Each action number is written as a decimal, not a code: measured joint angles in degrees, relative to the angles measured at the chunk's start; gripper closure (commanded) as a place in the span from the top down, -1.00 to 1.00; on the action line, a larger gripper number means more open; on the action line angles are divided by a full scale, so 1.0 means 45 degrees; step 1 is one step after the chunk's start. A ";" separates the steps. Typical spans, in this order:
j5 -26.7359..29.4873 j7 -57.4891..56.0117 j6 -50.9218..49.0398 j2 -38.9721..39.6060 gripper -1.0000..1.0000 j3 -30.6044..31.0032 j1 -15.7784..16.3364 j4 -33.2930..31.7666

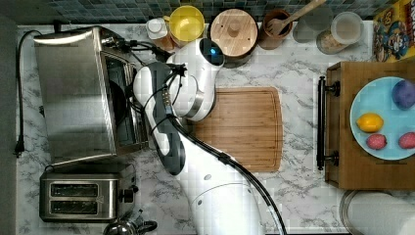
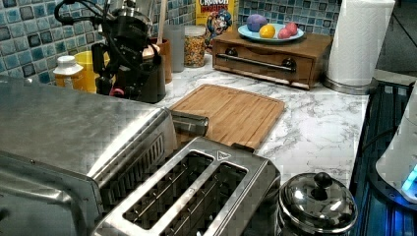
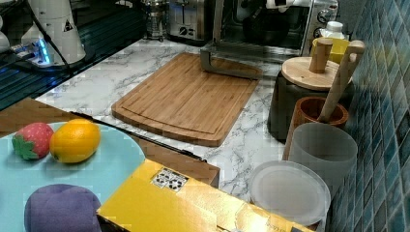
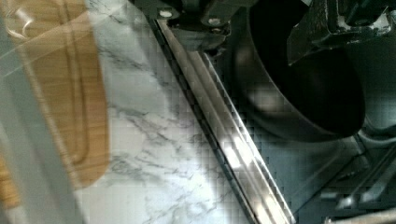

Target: Put the bowl in the oven.

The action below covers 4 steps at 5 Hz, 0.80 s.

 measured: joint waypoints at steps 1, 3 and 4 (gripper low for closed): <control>0.0000 0.0000 -0.0012 -0.0162 0.00 -0.0109 -0.0152 0.0012; 0.0000 0.0000 -0.0031 -0.0224 0.00 -0.0028 -0.0140 0.0037; 0.0000 0.0000 0.0012 -0.0236 0.00 -0.0050 -0.0054 0.0099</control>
